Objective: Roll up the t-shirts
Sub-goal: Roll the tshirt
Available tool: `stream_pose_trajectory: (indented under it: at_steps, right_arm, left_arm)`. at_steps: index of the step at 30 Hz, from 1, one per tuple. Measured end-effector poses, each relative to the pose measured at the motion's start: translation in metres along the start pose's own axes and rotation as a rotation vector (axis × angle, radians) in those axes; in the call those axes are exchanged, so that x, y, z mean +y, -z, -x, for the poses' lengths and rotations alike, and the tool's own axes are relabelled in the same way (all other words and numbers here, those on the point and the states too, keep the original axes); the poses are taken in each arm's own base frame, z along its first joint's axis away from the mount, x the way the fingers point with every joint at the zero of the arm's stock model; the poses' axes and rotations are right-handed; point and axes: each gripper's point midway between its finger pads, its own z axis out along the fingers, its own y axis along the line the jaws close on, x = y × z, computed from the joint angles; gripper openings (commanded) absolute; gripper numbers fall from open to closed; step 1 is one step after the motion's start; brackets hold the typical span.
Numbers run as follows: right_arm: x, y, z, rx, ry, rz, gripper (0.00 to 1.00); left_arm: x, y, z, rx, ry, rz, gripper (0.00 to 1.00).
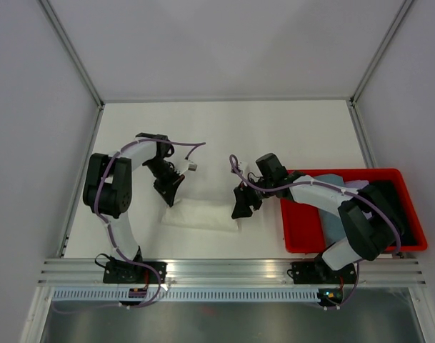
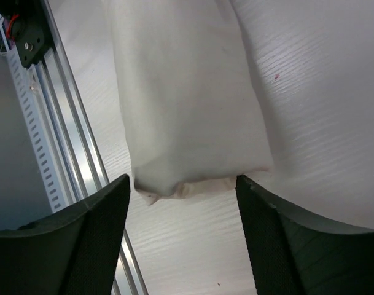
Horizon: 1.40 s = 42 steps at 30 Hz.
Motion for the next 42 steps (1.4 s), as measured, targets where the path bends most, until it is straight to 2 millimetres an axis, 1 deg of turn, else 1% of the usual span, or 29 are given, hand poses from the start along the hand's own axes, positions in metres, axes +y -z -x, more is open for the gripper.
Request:
stream_pose_trajectory:
  at_steps: [1, 3, 5, 6, 7, 8, 9, 10, 11, 12, 13, 14, 15, 19, 21, 24, 26, 28, 30, 32, 33, 35, 36, 38, 39, 41, 42]
  right_arm:
    - [0.002, -0.001, -0.002, 0.0, -0.016, 0.012, 0.6]
    - [0.004, -0.004, 0.001, -0.011, -0.047, 0.032, 0.59]
    - [0.004, -0.008, 0.005, -0.026, -0.071, 0.041, 0.63]
    - [0.003, -0.009, 0.006, -0.031, -0.08, 0.041, 0.7]
    - [0.003, -0.01, 0.008, -0.039, -0.093, 0.044, 0.72]
    - [0.003, -0.011, 0.012, -0.055, -0.1, 0.045, 0.72]
    - [0.003, -0.012, 0.014, -0.066, -0.102, 0.045, 0.68]
    - [0.003, -0.012, 0.017, -0.079, -0.104, 0.046, 0.63]
    - [0.002, -0.013, 0.02, -0.09, -0.108, 0.047, 0.53]
    - [0.002, -0.014, 0.022, -0.099, -0.115, 0.048, 0.32]
    - [0.001, -0.015, 0.023, -0.103, -0.125, 0.048, 0.19]
    - [0.0, -0.017, 0.024, -0.107, -0.134, 0.05, 0.07]
    - [0.0, -0.019, 0.023, -0.105, -0.147, 0.052, 0.0]
    - [0.0, -0.021, 0.014, -0.072, -0.199, 0.065, 0.0]
    - [0.006, -0.019, 0.007, -0.044, -0.224, 0.087, 0.0]
    - [0.019, -0.013, -0.003, -0.007, -0.267, 0.13, 0.0]
    - [0.035, -0.003, -0.011, -0.001, -0.3, 0.168, 0.0]
    - [0.049, 0.006, -0.015, -0.01, -0.329, 0.197, 0.0]
    - [0.055, 0.009, -0.014, -0.022, -0.362, 0.22, 0.0]
    - [0.051, 0.006, -0.015, -0.014, -0.416, 0.22, 0.0]
    - [0.045, 0.002, -0.018, -0.005, -0.451, 0.212, 0.0]
    - [0.029, -0.006, -0.024, 0.016, -0.522, 0.183, 0.04]
    - [0.02, -0.01, -0.027, 0.025, -0.562, 0.167, 0.1]
    - [0.004, -0.015, -0.031, 0.031, -0.628, 0.133, 0.23]
    - [-0.003, -0.016, -0.03, 0.026, -0.644, 0.115, 0.34]
    - [-0.012, -0.014, -0.026, 0.012, -0.655, 0.077, 0.45]
    - [-0.016, -0.014, -0.024, 0.006, -0.653, 0.061, 0.47]
  left_arm:
    - [0.0, 0.0, 0.0, 0.0, 0.0, -0.001, 0.02]
    - [-0.001, -0.001, -0.001, 0.002, 0.002, -0.004, 0.02]
    - [-0.001, -0.002, -0.001, 0.0, 0.001, -0.004, 0.02]
    - [-0.001, -0.002, -0.002, -0.001, 0.001, -0.003, 0.02]
    - [-0.001, -0.002, -0.002, -0.002, 0.001, -0.002, 0.02]
    - [-0.001, -0.002, -0.003, -0.004, 0.0, 0.0, 0.02]
    - [-0.002, -0.003, -0.004, -0.004, 0.0, -0.001, 0.02]
    - [-0.003, -0.003, -0.005, -0.002, 0.001, -0.002, 0.02]
    - [-0.003, -0.003, -0.006, -0.001, 0.001, -0.003, 0.02]
    - [-0.004, -0.004, -0.007, 0.0, 0.002, -0.004, 0.02]
    - [-0.004, -0.004, -0.007, 0.001, 0.003, -0.004, 0.02]
    - [-0.004, -0.004, -0.007, 0.001, 0.003, -0.005, 0.02]
    - [-0.004, -0.004, -0.008, 0.0, 0.005, -0.005, 0.02]
    - [-0.006, 0.0, -0.008, -0.02, 0.008, -0.007, 0.02]
    - [-0.011, 0.004, -0.011, -0.035, 0.007, -0.006, 0.02]
    - [-0.028, 0.009, -0.019, -0.055, 0.006, -0.027, 0.02]
    - [-0.045, 0.012, -0.025, -0.072, 0.01, -0.062, 0.02]
    - [-0.059, 0.014, -0.031, -0.082, 0.019, -0.101, 0.02]
    - [-0.064, 0.014, -0.033, -0.076, 0.028, -0.119, 0.02]
    - [-0.061, 0.009, -0.035, -0.055, 0.05, -0.128, 0.02]
    - [-0.057, 0.005, -0.035, -0.038, 0.07, -0.134, 0.02]
    - [-0.051, -0.004, -0.036, -0.006, 0.115, -0.153, 0.02]
    - [-0.046, -0.009, -0.036, 0.008, 0.14, -0.162, 0.02]
    - [-0.039, -0.017, -0.035, 0.022, 0.178, -0.169, 0.02]
    - [-0.037, -0.019, -0.035, 0.023, 0.185, -0.164, 0.02]
    - [-0.033, -0.019, -0.038, 0.04, 0.194, -0.14, 0.02]
    - [-0.031, -0.018, -0.04, 0.047, 0.2, -0.131, 0.02]
